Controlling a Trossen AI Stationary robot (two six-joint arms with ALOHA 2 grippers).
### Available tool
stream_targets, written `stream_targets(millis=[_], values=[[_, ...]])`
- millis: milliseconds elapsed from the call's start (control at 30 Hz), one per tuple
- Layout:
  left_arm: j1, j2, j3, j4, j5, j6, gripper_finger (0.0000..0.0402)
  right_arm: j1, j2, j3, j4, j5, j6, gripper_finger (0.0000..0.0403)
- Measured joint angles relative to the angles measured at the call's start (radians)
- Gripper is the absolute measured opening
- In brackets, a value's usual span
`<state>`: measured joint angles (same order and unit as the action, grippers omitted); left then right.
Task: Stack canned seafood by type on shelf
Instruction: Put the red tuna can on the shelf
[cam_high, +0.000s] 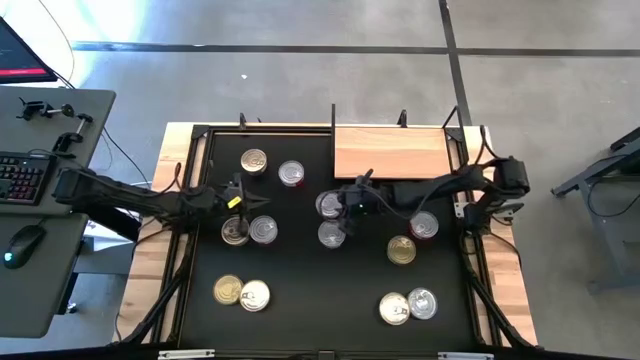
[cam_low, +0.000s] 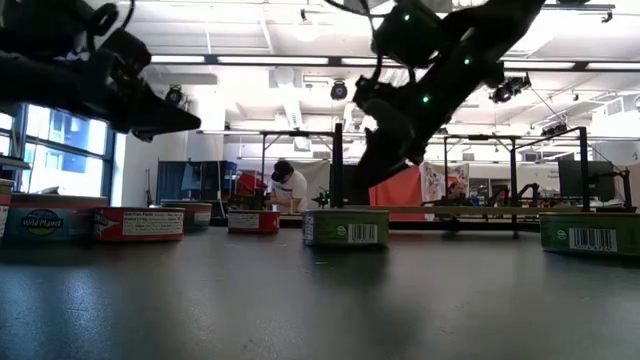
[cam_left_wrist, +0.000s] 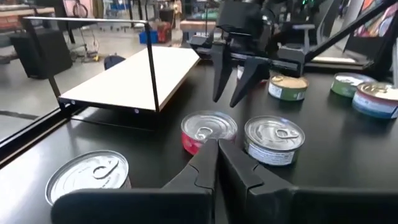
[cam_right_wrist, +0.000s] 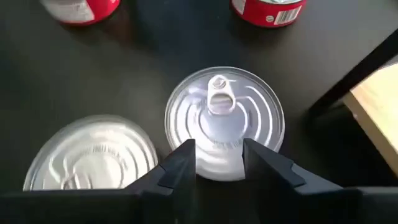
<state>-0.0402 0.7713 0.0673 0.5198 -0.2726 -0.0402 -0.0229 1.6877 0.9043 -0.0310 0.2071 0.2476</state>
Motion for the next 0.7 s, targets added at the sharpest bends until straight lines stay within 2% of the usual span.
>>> stream_targets(millis=[200, 400, 567, 700], values=[[0.0, 0.179, 0.11, -0.004, 0.0, 0.017, 0.0, -0.012, 0.02, 0.0, -0.057, -0.018, 0.003, 0.0126], [0.0, 0.377, 0.242, -0.022, 0.0, 0.08, 0.0, -0.018, 0.02, 0.0, -0.223, 0.08, 0.011, 0.0126], [0.002, 0.544, 0.39, -0.132, 0.0, 0.231, 0.0007, 0.0, -0.024, 0.0, -0.325, 0.091, 0.04, 0.0126], [0.013, 0.686, 0.522, -0.228, 0.0, 0.378, 0.004, 0.047, -0.078, -0.002, -0.346, 0.129, 0.044, 0.0126]])
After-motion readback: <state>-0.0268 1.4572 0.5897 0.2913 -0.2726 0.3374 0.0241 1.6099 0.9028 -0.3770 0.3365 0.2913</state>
